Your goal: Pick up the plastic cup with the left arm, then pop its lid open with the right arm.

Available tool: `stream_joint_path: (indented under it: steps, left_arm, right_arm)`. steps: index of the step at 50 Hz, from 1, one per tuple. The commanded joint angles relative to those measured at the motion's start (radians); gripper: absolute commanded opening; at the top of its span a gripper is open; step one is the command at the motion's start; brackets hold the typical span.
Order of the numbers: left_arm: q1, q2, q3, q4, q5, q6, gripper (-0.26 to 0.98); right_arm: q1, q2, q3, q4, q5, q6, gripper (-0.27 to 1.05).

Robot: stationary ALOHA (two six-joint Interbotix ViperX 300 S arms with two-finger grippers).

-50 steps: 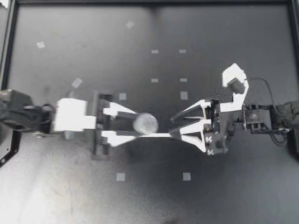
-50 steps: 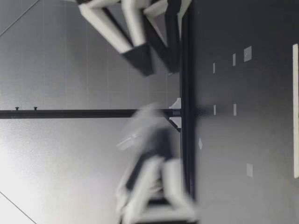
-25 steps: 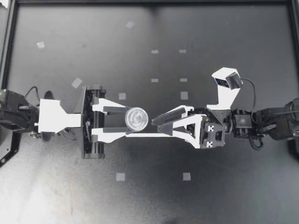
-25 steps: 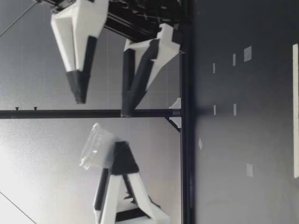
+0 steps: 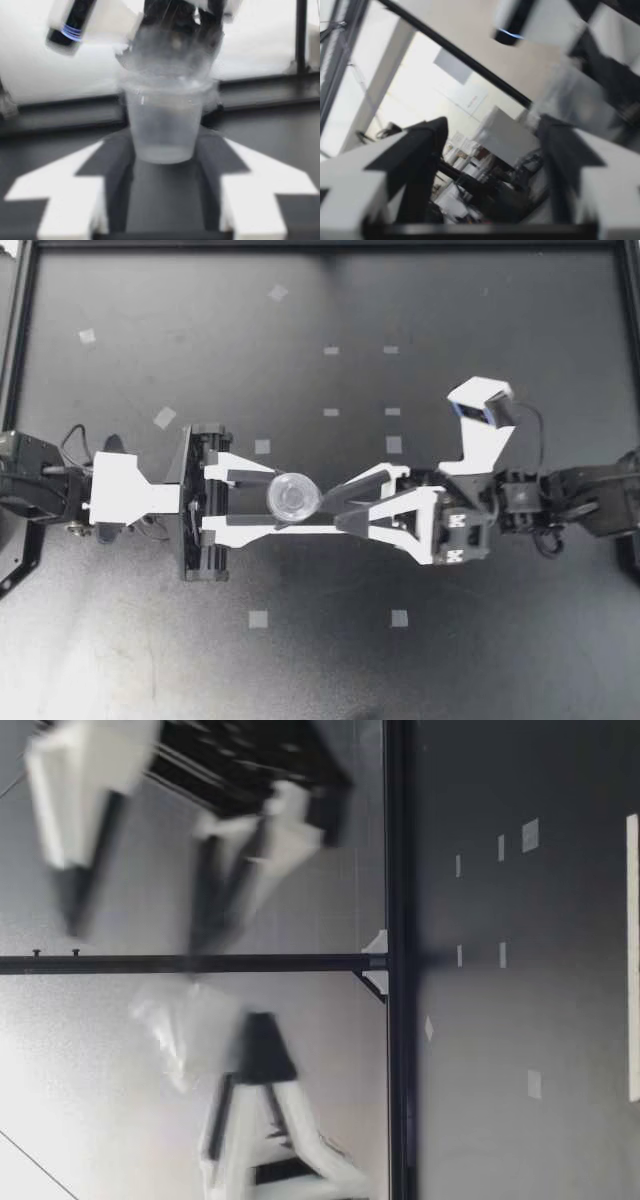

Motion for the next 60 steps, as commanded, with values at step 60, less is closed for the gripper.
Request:
stream_joint_path:
  steps: [60]
  left_arm:
    - [0.002, -0.021, -0.018, -0.002, 0.084, -0.127, 0.07]
  right_arm:
    - [-0.097, -0.265, 0.084, -0.141, 0.497, -0.796, 0.67]
